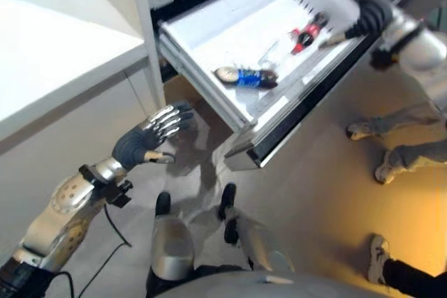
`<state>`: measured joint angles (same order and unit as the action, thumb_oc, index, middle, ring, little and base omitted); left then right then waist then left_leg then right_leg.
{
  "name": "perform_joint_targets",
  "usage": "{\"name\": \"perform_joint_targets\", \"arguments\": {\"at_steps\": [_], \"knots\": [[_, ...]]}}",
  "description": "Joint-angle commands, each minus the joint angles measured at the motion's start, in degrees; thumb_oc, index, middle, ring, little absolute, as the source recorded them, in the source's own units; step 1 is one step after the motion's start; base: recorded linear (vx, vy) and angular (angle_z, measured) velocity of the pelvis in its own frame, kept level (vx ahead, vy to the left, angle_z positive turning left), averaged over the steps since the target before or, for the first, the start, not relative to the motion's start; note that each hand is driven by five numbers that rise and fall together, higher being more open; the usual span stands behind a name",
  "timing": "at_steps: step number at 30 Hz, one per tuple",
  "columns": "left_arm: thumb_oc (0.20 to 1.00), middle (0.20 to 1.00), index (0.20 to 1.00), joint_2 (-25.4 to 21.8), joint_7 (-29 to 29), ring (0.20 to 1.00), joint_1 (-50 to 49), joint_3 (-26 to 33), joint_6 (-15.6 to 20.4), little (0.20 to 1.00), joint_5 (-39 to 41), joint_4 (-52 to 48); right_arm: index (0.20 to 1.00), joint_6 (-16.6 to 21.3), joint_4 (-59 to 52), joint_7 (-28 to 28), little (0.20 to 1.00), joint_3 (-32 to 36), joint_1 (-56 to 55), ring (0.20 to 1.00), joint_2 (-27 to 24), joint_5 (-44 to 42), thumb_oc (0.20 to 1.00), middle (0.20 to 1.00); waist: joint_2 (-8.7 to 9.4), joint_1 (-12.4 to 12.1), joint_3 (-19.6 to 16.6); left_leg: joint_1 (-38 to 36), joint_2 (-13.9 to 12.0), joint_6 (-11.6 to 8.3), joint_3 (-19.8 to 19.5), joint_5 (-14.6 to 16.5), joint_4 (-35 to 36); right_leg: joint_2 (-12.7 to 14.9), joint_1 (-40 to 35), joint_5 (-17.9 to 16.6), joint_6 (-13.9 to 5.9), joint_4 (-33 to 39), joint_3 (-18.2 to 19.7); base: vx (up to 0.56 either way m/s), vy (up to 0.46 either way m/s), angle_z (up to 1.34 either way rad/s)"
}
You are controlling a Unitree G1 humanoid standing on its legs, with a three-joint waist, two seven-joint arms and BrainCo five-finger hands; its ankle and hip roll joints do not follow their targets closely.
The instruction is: Take the drinks into the refrigerator
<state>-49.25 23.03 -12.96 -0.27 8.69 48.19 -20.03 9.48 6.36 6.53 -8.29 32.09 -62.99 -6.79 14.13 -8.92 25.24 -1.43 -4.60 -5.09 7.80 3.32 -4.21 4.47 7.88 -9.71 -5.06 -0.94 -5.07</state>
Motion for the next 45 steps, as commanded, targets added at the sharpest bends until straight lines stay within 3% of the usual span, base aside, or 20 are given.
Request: {"name": "perform_joint_targets", "arguments": {"at_steps": [1,3,6,7,8,11,12,13,14,16,21,22,24,26,28,29,36,45], "knots": [[1.0,1.0,1.0,2.8,2.3,1.0,-2.9,2.1,2.6,1.0,-1.1,-1.8,1.0,3.1,-2.4,-1.7,1.0,7.4,-7.1,1.0,0.1,1.6,1.0,1.0,-4.69,1.1,-5.7,-2.9,4.1,6.58,-1.1,-0.4,8.6,1.6,-0.1,5.2,-3.47,-9.7,-1.2,0.11,0.063,-0.17],[1.0,1.0,1.0,4.9,2.2,1.0,-3.8,2.9,3.1,1.0,-2.2,-0.8,1.0,4.1,-4.9,-3.0,1.0,15.9,-18.5,1.0,5.1,3.0,1.0,1.0,-5.15,2.2,-6.7,-3.8,4.5,7.02,-1.0,0.2,8.6,2.0,-0.4,5.3,-3.79,-10.1,-1.2,0.07,0.06,-0.02],[1.0,1.0,1.0,8.1,1.9,1.0,-5.2,4.5,4.1,1.0,-4.2,0.4,1.0,5.0,-7.0,-4.4,1.0,23.2,-29.2,1.0,10.9,8.6,1.0,1.0,-6.07,3.1,-8.1,-5.0,4.9,7.57,-0.9,0.9,8.8,2.6,-0.8,5.2,-4.21,-10.4,-0.8,0.09,0.065,-0.11],[1.0,1.0,1.0,8.8,2.0,1.0,-5.5,4.8,4.3,1.0,-4.6,0.6,1.0,4.9,-7.8,-4.4,1.0,24.6,-31.3,1.0,12.2,10.1,1.0,1.0,-6.48,3.2,-8.4,-5.3,4.9,7.67,-0.8,1.1,8.8,2.7,-0.9,5.2,-4.31,-10.5,-0.7,0.1,0.071,-0.22],[1.0,1.0,1.0,10.7,1.7,1.0,-5.6,4.3,5.0,1.0,-5.5,1.3,1.0,5.7,-6.1,-6.9,1.0,25.3,-34.0,1.0,17.5,11.0,1.0,1.0,-7.3,3.8,-9.0,-5.9,5.2,7.95,-0.7,1.4,8.9,3.1,-1.1,5.3,-4.36,-10.7,-0.6,0.07,0.056,-0.05],[1.0,1.0,1.0,11.5,1.5,1.0,-5.5,4.0,5.8,1.0,-6.7,1.6,1.0,5.3,-5.1,-6.8,1.0,24.7,-35.5,1.0,20.4,12.1,1.0,1.0,-7.88,4.1,-9.4,-6.5,5.4,8.1,-0.4,1.6,8.9,3.4,-1.4,5.4,-4.44,-10.7,-0.5,0.04,0.046,-0.03],[1.0,1.0,1.0,12.1,1.4,1.0,-5.6,3.9,6.1,1.0,-7.5,1.7,0.545,5.4,-4.7,-7.2,0.545,24.1,-36.1,0.545,21.4,13.6,0.545,0.545,-8.21,4.2,-9.7,-6.9,5.4,8.2,-0.2,1.8,9.0,3.5,-1.5,5.4,-4.45,-10.7,-0.4,0.04,0.051,-0.13],[1.0,1.0,1.0,12.4,1.5,1.0,-5.4,3.6,6.4,1.0,-7.7,1.8,0.282,5.5,-3.3,-7.8,0.282,23.4,-36.5,0.282,21.9,15.1,0.282,0.282,-8.62,4.4,-9.9,-7.1,5.5,8.26,-0.1,1.9,9.0,3.7,-1.4,5.4,-4.52,-10.9,-0.4,0.04,0.058,-0.11],[1.0,1.0,1.0,12.6,1.5,1.0,-5.3,3.4,6.6,1.0,-7.8,1.8,0.2,5.1,-2.1,-7.7,0.2,22.4,-37.3,0.2,21.9,16.9,0.2,0.2,-9.03,4.7,-10.1,-7.2,5.6,8.27,0.0,2.0,9.0,3.8,-1.3,5.3,-4.58,-11.3,-0.4,0.03,0.051,-0.07],[1.0,1.0,1.0,13.0,1.6,1.0,-4.8,3.0,6.8,1.0,-8.5,2.1,0.2,4.4,0.5,-7.3,0.2,20.3,-38.5,0.2,21.0,21.1,0.2,0.2,-9.45,5.3,-10.3,-7.5,5.7,8.31,0.1,2.0,9.0,3.9,-1.3,5.2,-4.59,-11.8,0.0,0.01,0.017,-0.02],[1.0,1.0,1.0,13.4,0.7,1.0,-2.6,0.4,7.5,1.0,-9.2,1.8,0.2,4.4,6.0,-5.8,0.2,14.2,-37.5,0.2,22.9,19.8,0.2,0.2,-10.89,5.9,-11.3,-7.8,5.8,7.92,-0.8,1.8,9.2,4.2,-2.7,5.6,-4.4,-10.9,-0.4,0.01,-0.011,0.03],[1.0,1.0,1.0,13.4,0.4,1.0,-1.4,-0.5,7.9,1.0,-9.4,1.8,0.351,4.3,7.7,-5.3,0.351,11.9,-36.7,0.351,23.2,19.4,0.351,0.351,-11.21,5.7,-11.7,-7.6,5.6,7.7,-1.1,1.6,9.2,4.3,-3.1,6.1,-4.16,-10.6,-0.9,0.0,-0.033,0.12],[1.0,1.0,1.0,13.5,0.2,1.0,-0.7,-1.0,8.1,1.0,-9.5,1.9,0.445,4.4,8.6,-5.1,0.445,10.4,-35.8,0.445,23.3,19.1,0.445,0.445,-11.33,5.6,-11.8,-7.5,5.6,7.54,-1.4,1.5,9.2,4.4,-3.4,6.2,-4.02,-10.1,-1.3,-0.01,-0.041,0.18],[1.0,1.0,1.0,13.8,-0.1,1.0,0.0,-1.7,8.4,1.0,-9.6,1.9,0.432,4.6,8.8,-4.1,0.432,8.1,-35.0,0.432,22.7,18.7,0.432,0.432,-11.61,5.3,-12.0,-7.5,5.5,7.34,-1.6,1.3,9.2,4.5,-3.8,6.5,-3.8,-9.6,-1.8,0.0,-0.044,0.16],[1.0,1.0,1.0,14.0,-0.1,1.0,0.6,-2.7,8.4,1.0,-9.6,1.7,0.238,4.6,10.5,-3.2,0.238,5.3,-33.3,0.238,21.5,19.3,0.238,0.238,-11.81,4.7,-12.4,-7.5,5.4,7.06,-2.1,1.2,9.2,4.4,-4.5,6.7,-3.58,-8.7,-2.5,0.01,-0.04,0.15],[1.0,1.0,1.0,14.2,-0.1,1.0,0.8,-3.5,8.4,1.0,-9.3,1.4,0.2,4.6,11.6,-3.0,0.2,3.2,-31.3,0.2,21.0,18.7,0.2,0.2,-11.94,4.0,-12.7,-7.5,5.3,6.88,-2.4,1.0,9.2,4.4,-5.1,6.8,-3.44,-8.1,-2.9,0.01,-0.021,0.18],[1.0,1.0,1.0,14.3,-0.5,1.0,3.1,-6.1,8.6,1.0,-8.3,0.3,0.2,4.7,15.1,-2.2,0.2,-5.9,-21.1,0.2,19.1,18.0,0.2,0.2,-11.81,1.6,-13.1,-7.0,4.7,6.01,-3.1,0.4,9.2,3.5,-7.2,7.3,-2.77,-5.1,-3.5,0.0,-0.044,0.08],[1.0,1.0,1.0,14.8,-1.1,1.0,5.5,-8.6,8.3,1.0,-6.8,0.1,0.2,4.5,18.6,-1.8,0.2,-16.0,-8.4,0.2,20.2,18.5,0.2,0.2,-11.32,-2.1,-13.1,-5.5,3.9,4.75,-6.6,-1.0,9.2,2.2,-9.5,8.5,-1.17,-3.5,-5.6,-0.01,-0.07,0.18]]}}
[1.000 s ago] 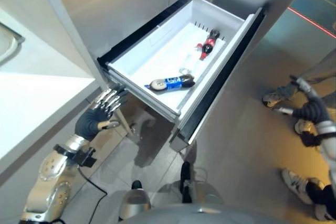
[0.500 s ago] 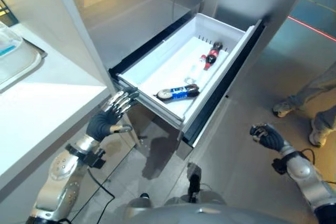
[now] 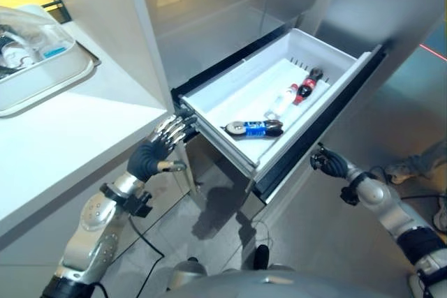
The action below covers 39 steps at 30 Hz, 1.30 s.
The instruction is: Take the drinks into the refrigerator
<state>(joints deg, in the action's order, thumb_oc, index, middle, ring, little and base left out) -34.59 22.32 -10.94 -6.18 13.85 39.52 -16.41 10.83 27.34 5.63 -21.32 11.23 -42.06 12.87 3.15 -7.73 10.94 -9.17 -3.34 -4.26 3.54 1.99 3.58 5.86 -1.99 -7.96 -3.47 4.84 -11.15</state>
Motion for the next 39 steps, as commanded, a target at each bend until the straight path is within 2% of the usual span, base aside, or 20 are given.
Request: {"name": "perform_joint_targets", "arguments": {"at_steps": [1,5,18,26,32,39], "knots": [[1.0,1.0,1.0,0.1,-0.4,1.0,3.5,-2.6,3.2,1.0,1.9,-3.5,0.2,3.2,-2.3,-1.0,0.2,-3.1,12.6,0.2,-0.7,-1.1,0.2,0.2,-0.36,-3.1,1.2,2.2,2.6,3.91,-2.4,0.3,1.4,0.8,0.3,6.8,-2.74,-9.3,0.4,-0.01,-0.071,0.25],[1.0,1.0,1.0,0.3,-0.6,1.0,4.5,-4.6,3.1,1.0,2.2,-3.7,0.2,3.2,-2.5,-1.0,0.2,-7.0,19.9,0.2,0.0,-0.8,0.2,0.2,-0.42,-4.9,1.0,3.2,2.4,3.18,-4.9,-0.6,1.4,0.7,-0.8,7.0,-2.24,-8.2,-2.2,-0.02,-0.081,0.23],[1.0,1.0,1.0,1.8,-2.8,1.0,6.3,-7.3,3.6,1.0,2.3,-5.7,0.2,3.0,-0.4,-5.0,0.2,-9.0,31.3,0.2,5.1,-2.3,0.2,0.2,-1.46,-8.4,0.8,6.6,2.7,2.32,-13.1,-3.0,1.3,1.3,-2.4,7.8,-1.37,-8.4,-10.7,-0.03,-0.047,0.39],[1.0,1.0,1.0,2.2,-4.1,1.0,6.3,-6.9,3.8,1.0,2.4,-5.8,0.2,3.4,-2.5,-7.2,0.2,-9.8,38.2,0.2,5.8,-3.0,0.2,0.2,-1.7,-10.1,0.6,7.7,3.3,2.45,-15.1,-3.2,1.1,2.0,-2.6,7.7,-1.4,-8.3,-12.8,0.01,0.0,0.32],[1.0,1.0,1.0,2.8,-4.7,1.0,6.1,-6.6,3.8,1.0,2.1,-5.7,0.2,3.3,-4.2,-7.1,0.2,-9.1,35.5,0.2,7.4,-3.2,0.2,0.2,-2.04,-10.1,0.6,7.2,3.4,2.87,-15.1,-2.8,1.0,2.6,-2.3,8.0,-1.44,-9.3,-12.9,0.02,0.024,0.11],[1.0,1.0,1.0,3.4,-5.7,1.0,4.4,-4.9,4.8,1.0,-0.4,-5.5,0.2,4.2,-8.4,-7.6,0.2,-2.5,22.1,0.2,7.7,-5.2,0.2,0.2,-2.31,-8.6,0.6,6.7,3.2,2.99,-14.3,-2.6,1.2,2.8,-2.0,8.2,-1.56,-9.8,-12.4,0.0,0.0,0.0]]}}
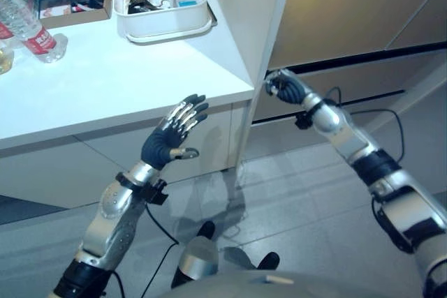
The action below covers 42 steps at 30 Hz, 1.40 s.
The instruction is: Take the drinks into the refrigerator
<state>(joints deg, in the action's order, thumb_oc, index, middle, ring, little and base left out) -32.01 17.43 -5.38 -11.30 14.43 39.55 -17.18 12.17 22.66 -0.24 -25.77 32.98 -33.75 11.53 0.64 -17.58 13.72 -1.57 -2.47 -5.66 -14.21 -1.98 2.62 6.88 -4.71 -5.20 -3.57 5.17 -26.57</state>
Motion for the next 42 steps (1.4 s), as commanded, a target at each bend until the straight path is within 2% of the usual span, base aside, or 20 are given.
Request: {"name": "perform_joint_targets", "arguments": {"at_steps": [1,5,6,7,8,9,11,16,22,28,34,38,39,40,42], "knots": [[1.0,1.0,1.0,0.8,-1.3,1.0,-1.3,0.8,4.7,1.0,-1.4,-4.4,0.2,3.3,-4.5,-2.1,0.2,3.4,-1.8,0.2,-0.8,-4.6,0.2,0.2,0.14,1.9,-2.1,-0.9,2.2,4.41,3.6,1.5,2.2,1.8,0.9,5.4,-1.47,-10.2,3.3,0.01,0.021,-0.03],[1.0,1.0,1.0,0.5,-2.9,1.0,-1.4,1.8,6.7,1.0,-5.2,-2.8,0.2,5.1,-6.3,-4.3,0.2,9.8,-10.7,0.2,0.8,-8.9,0.2,0.2,0.08,3.6,-2.1,-1.5,2.0,4.43,4.6,1.7,2.3,1.6,1.0,5.4,-1.49,-10.3,4.0,0.01,0.022,-0.1],[1.0,1.0,1.0,0.3,-3.2,1.0,-1.4,1.7,7.2,1.0,-6.0,-2.4,0.354,5.5,-6.8,-4.2,0.354,10.9,-12.4,0.354,1.2,-9.7,0.354,0.354,0.12,3.8,-2.3,-1.7,2.0,4.42,4.8,1.8,2.3,1.5,1.0,5.4,-1.5,-10.2,4.3,0.0,0.022,-0.19],[1.0,1.0,1.0,0.3,-3.5,1.0,-1.4,1.9,7.6,1.0,-6.7,-2.1,0.859,6.1,-7.2,-4.9,0.859,13.0,-14.7,0.859,2.1,-11.6,0.859,0.859,0.17,4.3,-2.3,-1.9,1.9,4.4,5.0,1.9,2.4,1.4,1.0,5.4,-1.5,-10.1,4.6,0.01,0.017,-0.24],[1.0,1.0,1.0,0.5,-3.7,1.0,-1.6,2.0,7.8,1.0,-7.0,-1.5,1.0,6.7,-6.8,-5.1,1.0,14.4,-16.8,1.0,3.1,-13.5,1.0,1.0,0.19,4.7,-2.4,-2.0,1.9,4.39,5.3,2.0,2.4,1.4,1.1,5.4,-1.52,-10.1,4.8,0.0,0.023,-0.18],[1.0,1.0,1.0,1.1,-4.4,1.0,-1.9,2.6,8.3,1.0,-7.5,-0.5,1.0,7.9,-6.7,-4.9,1.0,17.1,-20.4,1.0,5.8,-18.2,1.0,1.0,0.31,5.8,-2.4,-2.3,1.8,4.32,6.0,2.2,2.4,1.2,1.1,5.2,-1.57,-9.9,5.6,0.0,0.02,-0.21],[1.0,1.0,1.0,1.1,-4.3,1.0,-2.0,2.6,8.5,1.0,-7.6,-0.3,1.0,8.1,-6.7,-4.8,1.0,17.9,-22.0,1.0,6.1,-19.0,1.0,1.0,0.43,6.1,-2.5,-2.5,1.7,4.29,6.3,2.3,2.4,1.1,1.1,5.1,-1.57,-9.7,6.0,-0.01,0.006,-0.24],[1.0,1.0,1.0,1.6,-4.2,1.0,-3.0,3.9,9.3,1.0,-9.3,1.7,1.0,8.9,-6.7,-4.5,1.0,21.6,-28.2,1.0,7.3,-21.4,1.0,1.0,0.84,8.4,-3.1,-2.9,1.5,4.28,8.3,2.8,2.4,0.7,1.5,4.4,-1.78,-8.7,8.3,-0.02,0.011,-0.24],[1.0,1.0,1.0,1.6,-5.3,1.0,-3.8,3.7,10.1,1.0,-14.2,9.6,1.0,8.1,-1.8,-2.9,1.0,21.0,-32.4,1.0,8.8,-22.6,1.0,1.0,0.75,10.7,-3.5,-3.6,1.5,4.45,11.9,3.2,2.4,0.1,2.2,3.1,-2.24,-7.4,12.0,-0.02,0.031,-0.33],[1.0,1.0,1.0,3.4,-6.6,1.0,-4.0,2.2,10.0,1.0,-18.8,21.6,1.0,6.9,4.9,-2.1,1.0,18.2,-34.8,1.0,9.2,-19.0,1.0,1.0,0.46,12.4,-3.9,-5.2,1.3,4.75,15.7,4.1,2.4,-0.5,2.8,2.3,-2.61,-6.9,16.3,0.0,0.037,-0.44],[1.0,1.0,1.0,5.1,-10.0,1.0,-2.4,-0.9,8.8,1.0,-28.9,39.9,1.0,6.1,12.9,-0.9,1.0,14.0,-35.1,1.0,8.9,-15.1,1.0,1.0,0.37,13.9,-4.5,-6.4,1.1,4.73,18.0,4.6,2.4,-1.0,2.6,2.1,-2.9,-6.5,18.6,0.0,0.025,-0.27],[1.0,1.0,1.0,10.0,-12.7,1.0,-0.6,-0.2,6.7,1.0,-31.8,55.9,1.0,5.2,18.9,-1.1,1.0,12.4,-35.1,1.0,10.2,-13.9,1.0,1.0,0.29,14.7,-4.7,-6.9,0.9,4.87,19.8,4.7,2.4,-1.4,3.0,1.7,-2.91,-6.2,20.5,-0.02,0.014,-0.27],[1.0,1.0,1.0,12.7,-14.6,1.0,0.8,1.3,4.7,1.0,-34.1,65.7,1.0,4.5,24.2,-1.8,1.0,12.2,-34.9,1.0,11.4,-12.9,1.0,1.0,0.33,14.9,-4.9,-7.0,0.8,4.82,20.3,4.7,2.4,-1.5,3.0,1.5,-2.85,-6.1,20.8,-0.03,0.006,-0.39],[1.0,1.0,1.0,12.8,-14.6,1.0,1.0,1.3,4.9,1.0,-34.2,65.9,1.0,4.5,24.2,-1.8,1.0,12.1,-34.8,1.0,11.4,-12.9,1.0,1.0,0.3,14.9,-4.9,-7.0,0.8,4.82,20.3,4.7,2.4,-1.5,3.0,1.6,-2.86,-6.1,20.8,-0.02,-0.001,-0.28],[1.0,1.0,1.0,15.0,-15.8,1.0,2.4,3.3,2.9,1.0,-34.4,73.9,1.0,3.9,28.0,-2.4,1.0,11.9,-34.6,1.0,12.4,-12.2,1.0,1.0,0.34,15.0,-5.1,-7.1,0.9,4.79,20.3,4.7,2.4,-1.6,2.7,1.7,-2.74,-5.9,20.6,0.0,-0.008,-0.12]]}}
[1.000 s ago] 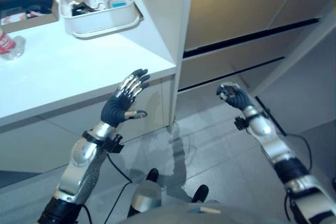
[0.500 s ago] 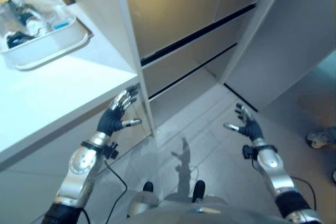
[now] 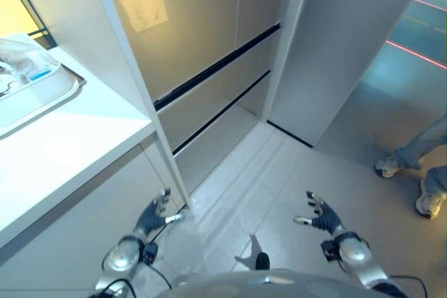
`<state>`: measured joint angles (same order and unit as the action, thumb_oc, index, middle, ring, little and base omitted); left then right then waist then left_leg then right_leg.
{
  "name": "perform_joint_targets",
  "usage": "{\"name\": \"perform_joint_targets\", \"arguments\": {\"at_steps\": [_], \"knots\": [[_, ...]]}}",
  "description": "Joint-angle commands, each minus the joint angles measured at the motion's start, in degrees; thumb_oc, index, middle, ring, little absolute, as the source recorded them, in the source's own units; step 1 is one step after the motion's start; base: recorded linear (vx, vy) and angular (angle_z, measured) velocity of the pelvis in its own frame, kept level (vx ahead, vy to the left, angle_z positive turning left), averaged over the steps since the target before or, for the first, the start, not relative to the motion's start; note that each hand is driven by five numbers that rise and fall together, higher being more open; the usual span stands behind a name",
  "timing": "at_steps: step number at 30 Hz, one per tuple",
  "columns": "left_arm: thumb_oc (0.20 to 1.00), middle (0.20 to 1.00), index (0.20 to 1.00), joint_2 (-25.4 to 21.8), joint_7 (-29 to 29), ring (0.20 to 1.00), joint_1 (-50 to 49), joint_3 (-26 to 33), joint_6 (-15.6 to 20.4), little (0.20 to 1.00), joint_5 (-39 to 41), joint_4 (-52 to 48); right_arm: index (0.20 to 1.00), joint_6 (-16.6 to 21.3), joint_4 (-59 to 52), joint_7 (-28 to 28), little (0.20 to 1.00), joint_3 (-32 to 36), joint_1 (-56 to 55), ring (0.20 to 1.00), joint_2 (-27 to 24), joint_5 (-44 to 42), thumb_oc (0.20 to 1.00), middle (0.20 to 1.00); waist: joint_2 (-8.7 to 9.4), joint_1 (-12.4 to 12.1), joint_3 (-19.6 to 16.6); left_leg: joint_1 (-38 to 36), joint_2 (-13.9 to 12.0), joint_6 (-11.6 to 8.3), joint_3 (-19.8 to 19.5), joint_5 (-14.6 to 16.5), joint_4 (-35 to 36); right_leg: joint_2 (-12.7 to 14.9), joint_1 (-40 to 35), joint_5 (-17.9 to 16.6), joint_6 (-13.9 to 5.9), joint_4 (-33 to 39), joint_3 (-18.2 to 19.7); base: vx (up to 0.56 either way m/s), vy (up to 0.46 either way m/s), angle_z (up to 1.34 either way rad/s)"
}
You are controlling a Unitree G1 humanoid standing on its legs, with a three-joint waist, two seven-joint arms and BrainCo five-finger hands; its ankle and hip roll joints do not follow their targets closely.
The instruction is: Take the drinks into the refrigerator
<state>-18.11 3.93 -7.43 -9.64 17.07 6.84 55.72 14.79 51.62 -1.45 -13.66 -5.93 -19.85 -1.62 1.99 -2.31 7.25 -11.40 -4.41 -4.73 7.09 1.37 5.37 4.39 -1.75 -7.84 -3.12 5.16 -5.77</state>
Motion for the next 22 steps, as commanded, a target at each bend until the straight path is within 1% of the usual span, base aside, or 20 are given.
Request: {"name": "perform_joint_targets", "arguments": {"at_steps": [1,3,5,7,11,13,14,22], "knots": [[1.0,1.0,1.0,2.3,-3.4,1.0,5.4,3.6,-2.1,1.0,-2.5,7.7,1.0,0.5,2.1,-1.2,1.0,-0.4,4.6,1.0,-0.9,1.3,1.0,1.0,-1.03,-0.2,1.1,2.7,2.8,3.79,-1.1,1.4,-0.4,0.9,-0.5,4.4,-3.15,-5.7,-0.5,0.0,-0.012,-0.05],[1.0,1.0,1.0,3.7,-4.2,1.0,6.5,5.2,-4.0,1.0,-3.8,13.5,1.0,-0.4,5.3,-1.4,1.0,-1.1,5.1,1.0,-0.3,2.6,1.0,1.0,-0.99,0.2,0.6,2.5,2.7,3.66,-1.1,1.5,-0.4,0.9,-1.1,4.3,-3.08,-5.2,-0.6,0.0,0.0,0.0],[1.0,1.0,1.0,4.4,-3.4,1.0,6.5,6.3,-4.4,1.0,-3.9,16.3,1.0,-1.0,6.7,-0.8,1.0,-1.5,5.2,1.0,0.3,2.6,1.0,1.0,-0.84,0.5,0.2,2.4,2.7,3.64,-0.6,1.6,-0.4,0.6,-1.2,4.1,-3.13,-4.5,0.2,0.0,0.0,0.0],[1.0,1.0,1.0,4.4,-3.2,1.0,6.3,7.4,-4.8,1.0,-3.8,17.6,1.0,-1.7,9.5,-0.1,1.0,-2.0,5.3,1.0,1.2,2.7,1.0,1.0,-0.83,0.3,-0.1,2.4,2.6,3.59,0.1,1.6,-0.4,0.5,-1.2,3.7,-3.17,-3.9,0.9,0.01,-0.002,-0.06],[1.0,1.0,1.0,4.4,-3.2,1.0,6.8,8.3,-5.3,1.0,-2.3,17.8,1.0,-3.1,14.1,1.3,1.0,-1.9,6.1,1.0,2.8,1.1,1.0,1.0,-0.79,-0.4,-0.4,2.7,2.7,3.6,0.3,1.3,-0.4,0.5,-1.2,3.4,-3.23,-3.0,1.1,0.0,0.0,-0.01],[1.0,1.0,1.0,4.4,-3.1,1.0,7.5,7.6,-5.4,1.0,-2.3,17.6,1.0,-3.7,16.3,2.2,1.0,-1.3,6.6,1.0,3.8,-1.2,1.0,1.0,-0.63,-0.7,-0.6,3.2,2.9,3.54,-0.1,1.1,-0.4,0.6,-1.4,3.3,-3.24,-2.5,0.6,0.0,0.0,0.0],[1.0,1.0,1.0,4.5,-3.2,1.0,7.6,7.3,-5.3,1.0,-2.0,17.2,1.0,-3.7,15.5,2.5,1.0,-1.3,6.6,1.0,4.0,-2.0,1.0,1.0,-0.51,-0.8,-0.6,3.4,2.9,3.5,-0.4,1.0,-0.4,0.7,-1.5,3.2,-3.23,-2.4,0.3,0.0,0.0,0.0],[1.0,1.0,1.0,4.9,-3.0,1.0,8.9,3.9,-5.1,1.0,-3.0,15.7,1.0,-4.6,18.8,1.2,1.0,2.0,7.4,1.0,6.1,-6.9,1.0,1.0,0.37,-1.0,-0.7,5.2,3.5,3.44,-2.9,0.4,-0.4,1.2,-1.6,3.1,-3.17,-1.9,-1.6,0.01,0.001,0.11]]}}
